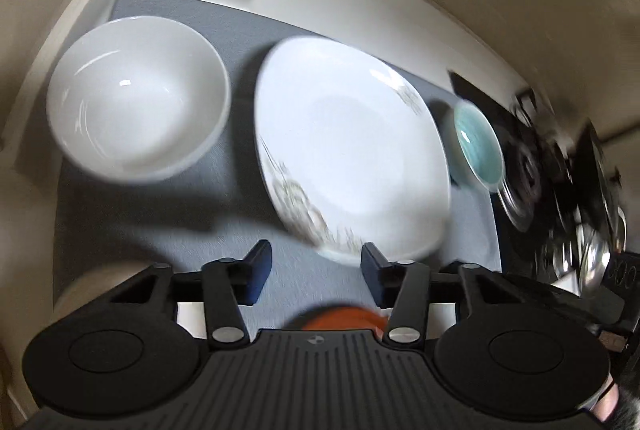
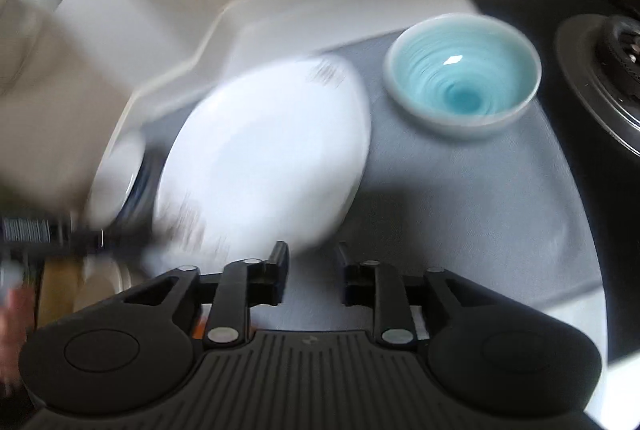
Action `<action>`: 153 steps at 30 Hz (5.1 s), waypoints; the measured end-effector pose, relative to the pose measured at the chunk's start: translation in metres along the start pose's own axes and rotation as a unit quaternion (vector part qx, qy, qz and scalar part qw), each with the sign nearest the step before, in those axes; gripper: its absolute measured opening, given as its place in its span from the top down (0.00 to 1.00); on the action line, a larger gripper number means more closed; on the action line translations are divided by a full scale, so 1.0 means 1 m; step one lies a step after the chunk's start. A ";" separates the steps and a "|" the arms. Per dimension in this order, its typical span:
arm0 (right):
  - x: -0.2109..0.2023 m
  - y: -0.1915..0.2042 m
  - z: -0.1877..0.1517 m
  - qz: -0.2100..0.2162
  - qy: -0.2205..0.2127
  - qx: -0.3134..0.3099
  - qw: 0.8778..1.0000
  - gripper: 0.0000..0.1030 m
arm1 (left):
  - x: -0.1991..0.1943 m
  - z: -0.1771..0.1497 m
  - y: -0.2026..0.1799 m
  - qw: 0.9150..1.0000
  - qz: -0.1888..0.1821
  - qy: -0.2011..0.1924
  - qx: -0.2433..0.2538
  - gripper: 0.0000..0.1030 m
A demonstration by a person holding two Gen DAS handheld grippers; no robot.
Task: Organize plates and bowls
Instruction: 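Close both grippers on the rim of the brown round plate, then carry the brown plate onto the stacked white plates and open both grippers, then close both grippers on the rim of the white bowl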
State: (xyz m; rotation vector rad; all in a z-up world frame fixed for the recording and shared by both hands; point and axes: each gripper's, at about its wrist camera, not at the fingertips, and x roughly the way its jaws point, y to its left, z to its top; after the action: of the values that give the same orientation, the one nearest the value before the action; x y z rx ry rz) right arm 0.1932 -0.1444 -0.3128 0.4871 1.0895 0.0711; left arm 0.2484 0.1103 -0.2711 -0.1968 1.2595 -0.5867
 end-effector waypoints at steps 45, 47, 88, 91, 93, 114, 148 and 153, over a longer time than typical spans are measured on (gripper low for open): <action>-0.027 -0.041 -0.104 -0.029 -0.058 0.050 0.997 0.88 | 0.089 -0.073 -0.084 0.975 0.106 0.155 0.117 0.94; -0.026 -0.041 -0.108 -0.029 -0.067 0.045 0.996 0.88 | 0.090 -0.072 -0.087 0.976 0.111 0.143 0.123 0.95; -0.041 -0.043 -0.121 -0.065 -0.103 0.068 0.990 0.95 | 0.089 -0.071 -0.093 0.969 0.094 0.145 0.179 0.93; -0.047 -0.043 -0.118 -0.048 -0.110 0.081 0.989 0.95 | 0.076 -0.064 -0.090 0.973 0.089 0.135 0.166 0.94; -0.053 -0.038 -0.111 -0.048 -0.118 0.076 0.989 0.95 | 0.062 -0.055 -0.093 0.976 0.083 0.124 0.159 0.94; 0.006 0.005 0.059 -0.018 -0.172 0.011 0.985 0.93 | 0.043 0.063 -0.076 0.978 0.176 -0.010 0.114 0.93; 0.043 0.116 0.064 0.069 -0.167 -0.100 0.979 0.22 | -0.044 0.036 0.075 0.978 0.182 -0.087 -0.053 0.61; 0.087 0.159 0.067 0.078 -0.093 -0.144 0.982 0.57 | -0.032 0.034 0.093 0.978 0.157 -0.112 -0.085 0.76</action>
State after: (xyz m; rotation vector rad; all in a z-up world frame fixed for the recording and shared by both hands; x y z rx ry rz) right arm 0.3206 0.0003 -0.2951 0.3102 0.8389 0.3106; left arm 0.3031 0.1990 -0.2762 -0.1950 1.0929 -0.1778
